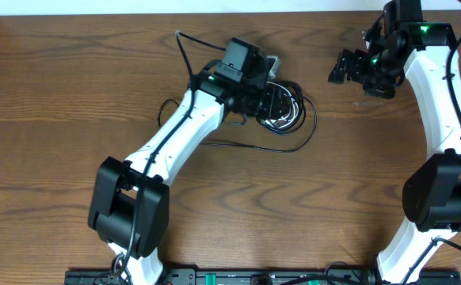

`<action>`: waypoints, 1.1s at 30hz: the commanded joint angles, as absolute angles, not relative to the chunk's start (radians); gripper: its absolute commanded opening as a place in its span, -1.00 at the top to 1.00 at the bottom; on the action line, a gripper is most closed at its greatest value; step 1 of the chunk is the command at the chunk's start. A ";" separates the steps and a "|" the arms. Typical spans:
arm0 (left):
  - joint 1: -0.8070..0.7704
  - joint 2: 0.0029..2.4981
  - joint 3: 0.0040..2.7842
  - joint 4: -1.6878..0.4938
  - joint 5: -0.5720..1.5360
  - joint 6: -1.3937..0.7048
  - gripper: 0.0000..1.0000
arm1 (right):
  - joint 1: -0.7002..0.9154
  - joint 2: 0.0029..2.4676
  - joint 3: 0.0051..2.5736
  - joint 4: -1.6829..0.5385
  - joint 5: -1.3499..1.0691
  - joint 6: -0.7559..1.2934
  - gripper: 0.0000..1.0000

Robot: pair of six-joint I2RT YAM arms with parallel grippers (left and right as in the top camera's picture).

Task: Untangle cables

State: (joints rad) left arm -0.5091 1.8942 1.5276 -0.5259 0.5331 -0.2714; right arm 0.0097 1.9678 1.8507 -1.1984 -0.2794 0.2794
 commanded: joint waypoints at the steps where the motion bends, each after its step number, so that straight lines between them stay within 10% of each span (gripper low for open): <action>1: -0.549 1.914 1.540 -0.473 0.355 -0.462 -0.09 | 0.008 1.947 1.869 -1.202 -0.267 0.264 -0.86; 33: -0.621 2.098 1.540 -0.125 0.429 -1.163 -0.40 | -0.060 1.947 1.869 -1.238 -0.136 0.253 -0.89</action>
State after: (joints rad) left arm -0.6228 2.0892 1.5269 -0.1261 0.4171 -1.1381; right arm -0.0597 1.9678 1.8511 -1.2369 -0.1436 0.2680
